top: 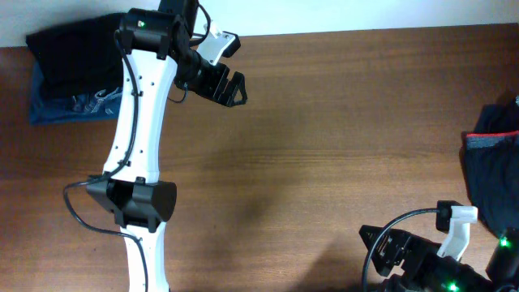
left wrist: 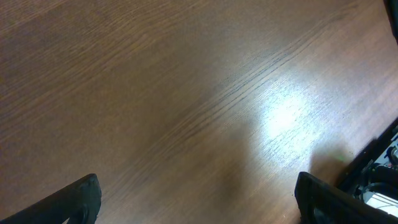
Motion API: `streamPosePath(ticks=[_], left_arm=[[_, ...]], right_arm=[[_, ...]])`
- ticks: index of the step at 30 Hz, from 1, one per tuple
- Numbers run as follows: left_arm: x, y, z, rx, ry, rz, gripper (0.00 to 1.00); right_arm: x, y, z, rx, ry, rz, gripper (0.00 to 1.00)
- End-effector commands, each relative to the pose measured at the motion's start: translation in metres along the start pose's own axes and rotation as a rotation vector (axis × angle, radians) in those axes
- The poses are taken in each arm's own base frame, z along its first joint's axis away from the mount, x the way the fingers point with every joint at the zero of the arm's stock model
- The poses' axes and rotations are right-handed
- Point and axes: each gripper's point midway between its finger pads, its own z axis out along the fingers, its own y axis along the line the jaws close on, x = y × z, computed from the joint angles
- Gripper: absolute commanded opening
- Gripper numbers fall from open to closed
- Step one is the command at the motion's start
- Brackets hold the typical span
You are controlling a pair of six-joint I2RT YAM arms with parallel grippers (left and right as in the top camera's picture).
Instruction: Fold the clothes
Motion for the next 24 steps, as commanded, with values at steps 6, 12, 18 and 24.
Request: streamPosePath(ticks=[6,12,18,24], left_arm=[[-0.002,-0.002,-0.011,-0.008,-0.027,0.024,0.99],[-0.002,-0.002,-0.011,-0.008,-0.027,0.024,0.99],[-0.002,-0.002,-0.011,-0.008,-0.027,0.024,0.99],[-0.002,-0.002,-0.011,-0.008,-0.027,0.024,0.99]], right_arm=[[-0.036,0.009,0.002,-0.014,-0.136,-0.523,0.99],[-0.060,0.010,0.046,-0.153,-0.354,-0.838,0.99],[-0.065,-0.013,0.087,-0.200,-0.553,-0.989,0.99],[-0.061,-0.020,0.100,-0.197,-0.696,-1.059,0.99]])
